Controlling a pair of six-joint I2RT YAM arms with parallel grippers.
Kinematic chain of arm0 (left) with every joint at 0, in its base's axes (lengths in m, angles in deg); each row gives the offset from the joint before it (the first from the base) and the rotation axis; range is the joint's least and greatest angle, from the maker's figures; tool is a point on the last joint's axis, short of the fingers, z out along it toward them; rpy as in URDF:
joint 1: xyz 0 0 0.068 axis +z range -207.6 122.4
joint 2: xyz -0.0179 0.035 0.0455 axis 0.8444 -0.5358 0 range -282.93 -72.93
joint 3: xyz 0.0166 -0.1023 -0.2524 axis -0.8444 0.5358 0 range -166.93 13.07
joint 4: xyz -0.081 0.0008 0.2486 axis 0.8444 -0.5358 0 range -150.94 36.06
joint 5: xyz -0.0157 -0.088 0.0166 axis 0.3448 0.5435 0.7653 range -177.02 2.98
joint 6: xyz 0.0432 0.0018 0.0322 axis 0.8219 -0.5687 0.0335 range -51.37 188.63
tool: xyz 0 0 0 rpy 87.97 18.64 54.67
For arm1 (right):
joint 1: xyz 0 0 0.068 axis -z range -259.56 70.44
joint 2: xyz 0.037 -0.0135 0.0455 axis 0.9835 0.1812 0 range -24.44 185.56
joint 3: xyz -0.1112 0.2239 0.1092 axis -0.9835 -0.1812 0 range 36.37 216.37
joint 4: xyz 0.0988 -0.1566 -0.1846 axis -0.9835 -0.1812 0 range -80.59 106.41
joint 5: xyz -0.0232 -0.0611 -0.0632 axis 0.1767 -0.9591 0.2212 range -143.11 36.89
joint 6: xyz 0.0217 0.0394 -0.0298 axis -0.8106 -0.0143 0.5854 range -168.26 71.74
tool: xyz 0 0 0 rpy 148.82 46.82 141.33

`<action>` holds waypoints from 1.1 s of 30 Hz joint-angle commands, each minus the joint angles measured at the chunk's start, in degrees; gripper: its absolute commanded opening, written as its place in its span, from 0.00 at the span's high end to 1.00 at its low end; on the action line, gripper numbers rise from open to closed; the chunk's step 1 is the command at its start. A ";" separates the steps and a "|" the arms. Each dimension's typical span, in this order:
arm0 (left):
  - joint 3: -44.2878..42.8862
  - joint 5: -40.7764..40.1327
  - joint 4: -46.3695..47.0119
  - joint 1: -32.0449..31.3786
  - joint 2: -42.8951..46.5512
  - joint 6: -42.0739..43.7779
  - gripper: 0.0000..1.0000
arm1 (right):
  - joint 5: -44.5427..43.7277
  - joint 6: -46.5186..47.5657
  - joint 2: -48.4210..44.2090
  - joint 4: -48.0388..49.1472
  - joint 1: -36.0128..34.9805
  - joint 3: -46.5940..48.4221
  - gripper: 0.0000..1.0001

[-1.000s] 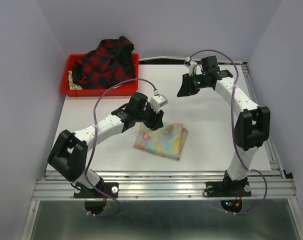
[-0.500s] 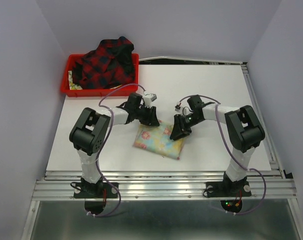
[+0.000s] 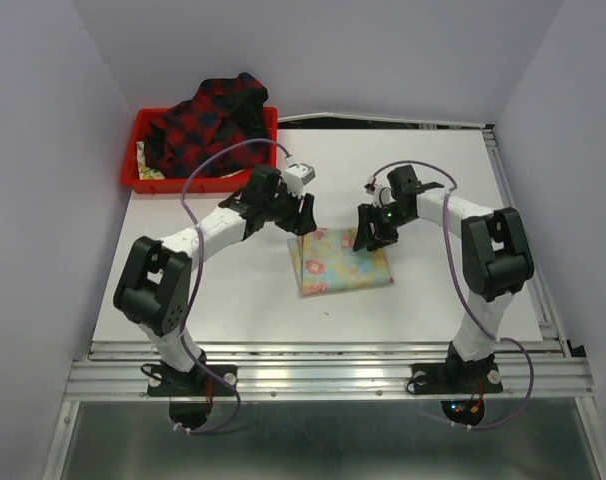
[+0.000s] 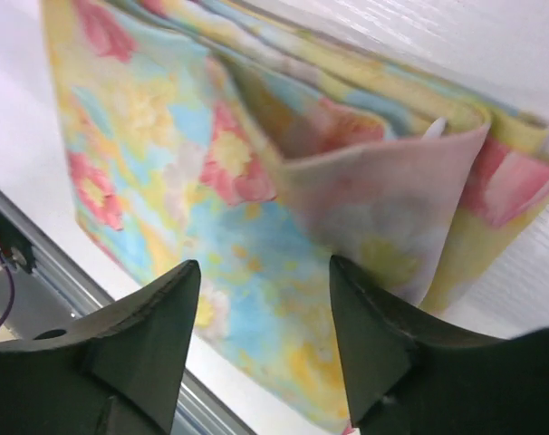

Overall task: Fold and stack the skirts
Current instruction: Neatly place the folded skirt to the corner

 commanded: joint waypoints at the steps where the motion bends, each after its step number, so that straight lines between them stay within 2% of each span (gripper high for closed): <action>1: -6.05 -12.16 -9.21 -3.47 8.87 7.21 0.37 | 2.20 0.81 -7.02 -3.95 0.50 3.23 0.34; 3: -6.67 -21.36 -12.72 -7.50 10.19 3.36 0.38 | 2.57 -1.47 -11.57 -3.95 0.50 2.79 0.26; 5: -7.29 -24.65 -14.93 -11.64 10.45 1.25 0.38 | -0.41 -3.06 -14.40 -4.13 1.03 2.96 0.18; 6: -7.29 -27.45 -15.72 -12.87 10.37 -3.20 0.38 | -3.64 -3.59 -16.77 -4.13 1.90 2.96 0.09; 8: -7.90 -31.06 -16.26 -16.72 9.41 -7.09 0.38 | -7.26 -4.56 -18.72 -4.83 5.05 3.14 0.00; 9: -8.25 -35.17 -16.61 -18.23 8.79 -10.25 0.38 | -8.85 -4.56 -20.12 -5.53 6.55 3.05 0.00; 12: -13.34 -40.03 -19.93 -22.79 3.27 -15.09 0.36 | -10.70 -4.12 -21.53 -6.41 13.21 1.92 0.00; 16: -23.53 -41.28 -24.08 -25.53 -7.63 -21.77 0.34 | -10.88 -3.16 -23.82 -7.73 18.95 -0.10 0.00; 20: -34.25 -40.92 -28.38 -25.80 -22.28 -23.28 0.23 | -10.88 -1.67 -26.71 -8.52 20.01 -1.43 0.00; 22: -34.19 -40.14 -29.53 -24.93 -25.13 -23.11 0.21 | -11.41 -1.05 -27.07 -9.13 20.62 -1.34 0.00; 25: -26.91 -36.63 -26.72 -22.82 -24.36 -20.04 0.20 | -12.11 0.45 -26.37 -10.54 21.24 0.58 0.00; 26: -23.41 -35.92 -26.46 -20.81 -22.70 -19.16 0.13 | -12.03 1.06 -26.11 -10.80 21.85 1.55 0.00; 27: -21.81 -32.87 -26.02 -19.57 -21.98 -16.37 0.13 | -11.77 1.32 -25.50 -11.07 21.86 1.91 0.00; 29: -20.47 -32.40 -27.41 -15.98 -21.01 -12.23 0.13 | -11.59 1.68 -25.05 -11.25 22.47 2.43 0.00; 30: -21.60 -32.58 -31.77 -15.00 -21.44 -5.86 0.14 | -11.33 1.77 -24.53 -11.33 22.99 2.96 0.00; 32: -26.35 -35.02 -39.51 -12.63 -23.99 0.15 0.14 | -11.15 2.55 -24.09 -11.68 23.00 3.49 0.00; 33: -26.36 -34.95 -40.33 -11.40 -23.74 6.19 0.14 | -11.06 2.82 -23.91 -11.77 23.00 3.67 0.00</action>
